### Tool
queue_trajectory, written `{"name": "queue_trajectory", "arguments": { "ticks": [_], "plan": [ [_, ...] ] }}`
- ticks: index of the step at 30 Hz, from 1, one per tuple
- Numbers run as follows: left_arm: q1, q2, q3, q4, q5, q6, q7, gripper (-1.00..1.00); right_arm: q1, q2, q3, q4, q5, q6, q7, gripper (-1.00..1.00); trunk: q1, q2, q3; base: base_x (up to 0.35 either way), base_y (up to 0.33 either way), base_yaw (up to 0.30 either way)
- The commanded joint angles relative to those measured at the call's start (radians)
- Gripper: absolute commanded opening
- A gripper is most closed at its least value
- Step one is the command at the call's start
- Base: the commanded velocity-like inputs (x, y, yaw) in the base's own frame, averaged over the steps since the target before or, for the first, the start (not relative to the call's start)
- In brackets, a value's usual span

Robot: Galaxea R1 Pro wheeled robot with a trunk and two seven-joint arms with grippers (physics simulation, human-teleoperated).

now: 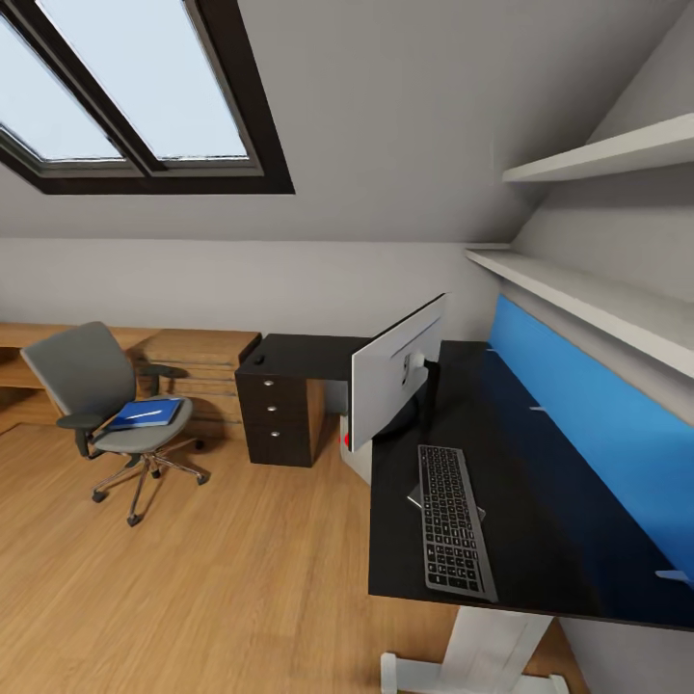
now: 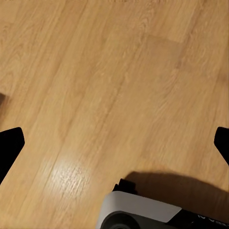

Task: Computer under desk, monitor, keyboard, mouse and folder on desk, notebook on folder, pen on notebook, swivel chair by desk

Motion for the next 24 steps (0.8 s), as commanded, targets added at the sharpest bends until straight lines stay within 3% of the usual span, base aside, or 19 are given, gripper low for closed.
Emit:
{"name": "queue_trajectory", "arguments": {
  "ticks": [1, 8, 14, 24],
  "plan": [
    [-0.001, 0.0, -0.004, 0.001, 0.008, -0.004, 0.002, 1.0, -0.001, 0.0, 0.003, 0.001, 0.01, 0.0, -0.01, 1.0, -0.003, 0.005, 0.001, 0.0, 0.0, 0.0],
    [-0.001, 0.0, -0.004, 0.001, 0.008, -0.005, 0.003, 1.0, -0.001, -0.004, 0.003, 0.0, 0.01, 0.0, -0.01, 1.0, -0.003, 0.005, 0.001, 0.0, 0.0, 0.0],
    [-0.001, -0.002, -0.004, 0.001, 0.008, -0.041, 0.005, 1.0, -0.001, -0.028, 0.003, 0.0, 0.009, 0.0, -0.009, 1.0, -0.003, 0.005, 0.001, 0.0, 0.0, 0.0],
    [-0.001, -0.004, -0.004, 0.001, 0.008, -0.079, 0.004, 1.0, -0.001, -0.031, 0.004, 0.0, 0.008, 0.0, -0.009, 1.0, -0.003, 0.005, 0.001, 0.0, 0.0, 0.0]
  ]
}}
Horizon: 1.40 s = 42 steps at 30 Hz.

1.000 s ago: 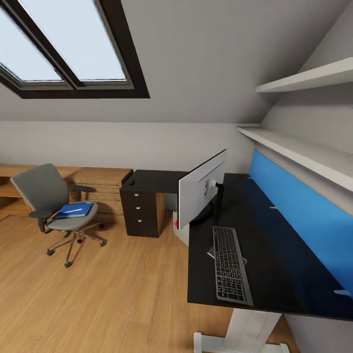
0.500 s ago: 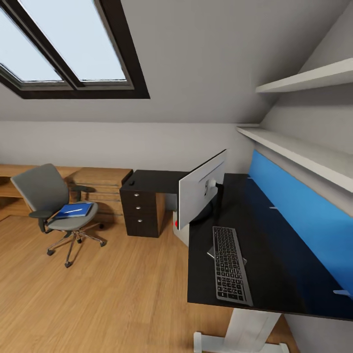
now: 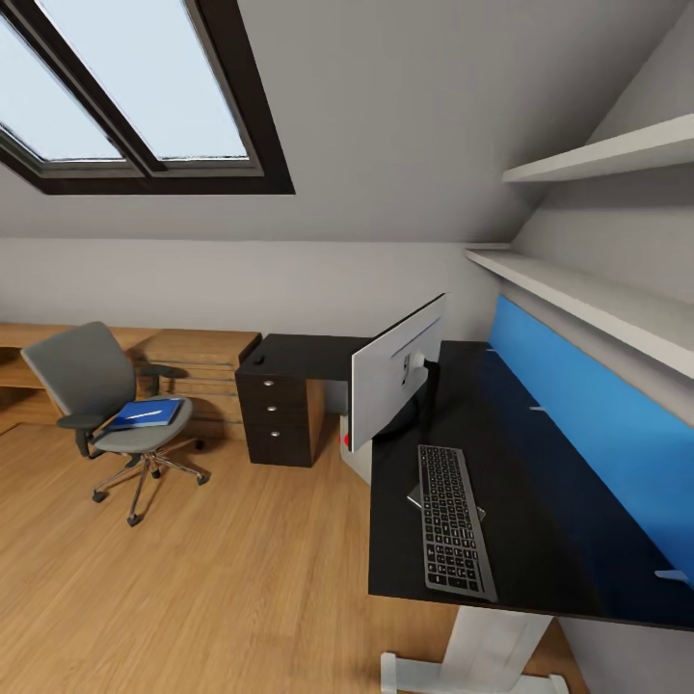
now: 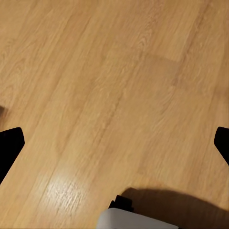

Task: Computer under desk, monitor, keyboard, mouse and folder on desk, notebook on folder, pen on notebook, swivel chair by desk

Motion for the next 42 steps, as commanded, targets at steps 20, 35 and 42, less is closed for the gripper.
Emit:
{"name": "queue_trajectory", "arguments": {
  "ticks": [20, 35, 42],
  "plan": [
    [-0.001, 0.0, -0.004, 0.001, 0.007, -0.005, 0.002, 1.0, -0.001, 0.004, 0.004, 0.0, 0.007, 0.0, -0.011, 1.0, 0.001, -0.002, -0.002, 0.0, 0.0, 0.0],
    [-0.001, 0.002, -0.004, 0.019, 0.007, -0.005, -0.004, 1.0, -0.001, 0.002, 0.005, 0.001, 0.009, 0.001, -0.009, 1.0, 0.001, -0.002, -0.002, -0.11, -0.098, 0.0],
    [-0.001, 0.002, -0.004, 0.02, 0.007, -0.005, -0.004, 1.0, -0.001, 0.0, 0.008, 0.003, 0.013, 0.001, -0.009, 1.0, 0.001, -0.002, -0.002, -0.023, -0.334, 0.0]
  ]
}}
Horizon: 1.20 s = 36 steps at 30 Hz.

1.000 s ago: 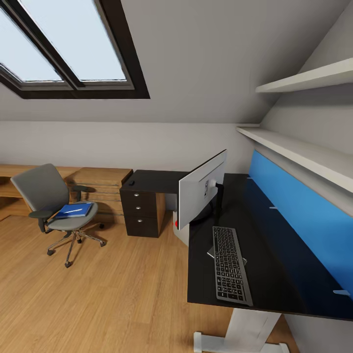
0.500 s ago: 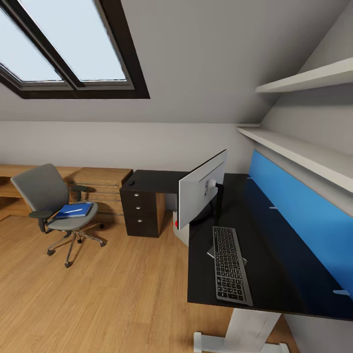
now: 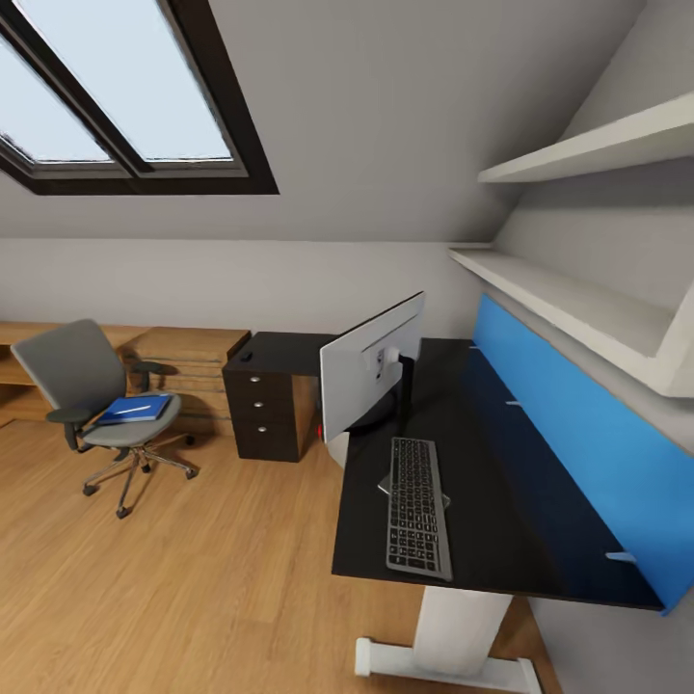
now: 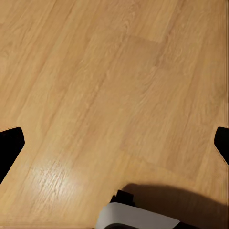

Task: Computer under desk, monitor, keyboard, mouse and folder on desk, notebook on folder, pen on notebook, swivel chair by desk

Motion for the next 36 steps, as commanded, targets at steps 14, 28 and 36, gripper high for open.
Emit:
{"name": "queue_trajectory", "arguments": {
  "ticks": [14, 28, 36],
  "plan": [
    [-0.001, 0.002, -0.002, 0.001, 0.007, -0.004, 0.002, 1.0, -0.001, -0.002, -0.004, -0.002, 0.006, 0.008, -0.016, 1.0, 0.001, -0.002, -0.002, -0.001, -0.185, 0.0],
    [-0.001, -0.01, -0.009, -0.191, 0.003, -0.062, 0.004, 1.0, 0.019, -0.002, -0.031, -0.558, -0.037, 0.241, -0.021, 1.0, 0.001, -0.002, -0.002, 0.0, -0.005, 0.0],
    [-0.001, -0.023, -0.028, -0.523, 0.003, 0.192, 0.006, 1.0, 0.021, -0.001, -0.061, -0.913, -0.041, 0.659, -0.016, 1.0, 0.001, -0.002, -0.002, 0.0, 0.0, 0.0]
  ]
}}
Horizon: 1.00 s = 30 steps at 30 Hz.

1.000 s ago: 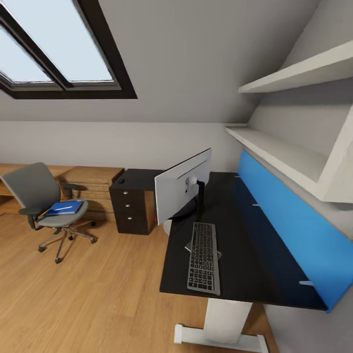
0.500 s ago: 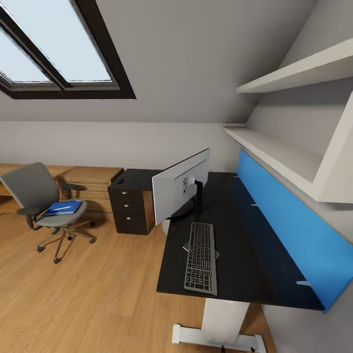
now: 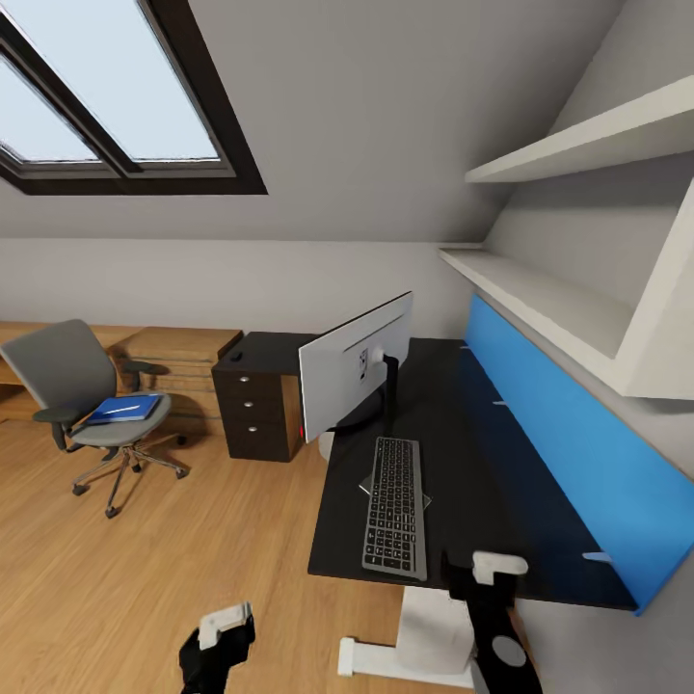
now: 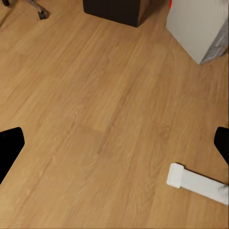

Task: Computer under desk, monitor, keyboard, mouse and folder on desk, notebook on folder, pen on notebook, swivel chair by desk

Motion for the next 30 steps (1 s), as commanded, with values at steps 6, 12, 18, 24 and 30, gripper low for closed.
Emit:
{"name": "queue_trajectory", "arguments": {
  "ticks": [6, 12, 18, 24, 30],
  "plan": [
    [-0.001, -0.009, -0.017, -0.23, 0.013, 0.268, 0.008, 1.0, -0.017, 0.003, -0.023, -0.104, -0.005, 0.152, -0.004, 1.0, 0.001, -0.002, -0.002, 0.0, 0.0, 0.0],
    [-0.001, -0.06, -0.022, -0.39, 0.013, 0.491, 0.015, 1.0, -0.207, 0.001, -0.032, -0.022, -0.063, 0.261, -0.003, 1.0, 0.001, -0.002, -0.002, 0.0, 0.0, 0.0],
    [-0.011, -0.087, -0.022, -0.423, 0.014, 0.537, 0.057, 1.0, -0.425, -0.016, -0.06, 0.212, -0.154, 0.283, 0.002, 1.0, 0.001, -0.002, -0.002, 0.0, 0.0, 0.0],
    [-0.065, -0.097, -0.021, -0.429, 0.017, 0.545, 0.084, 1.0, -0.543, -0.031, -0.073, 0.428, -0.243, 0.281, 0.023, 1.0, 0.001, -0.002, -0.002, 0.0, 0.0, 0.0],
    [-0.092, -0.095, -0.012, -0.401, 0.028, 0.541, 0.083, 1.0, -0.578, -0.037, -0.079, 0.539, -0.29, 0.276, 0.061, 1.0, 0.001, -0.002, -0.002, 0.0, 0.0, 0.0]
  ]
}}
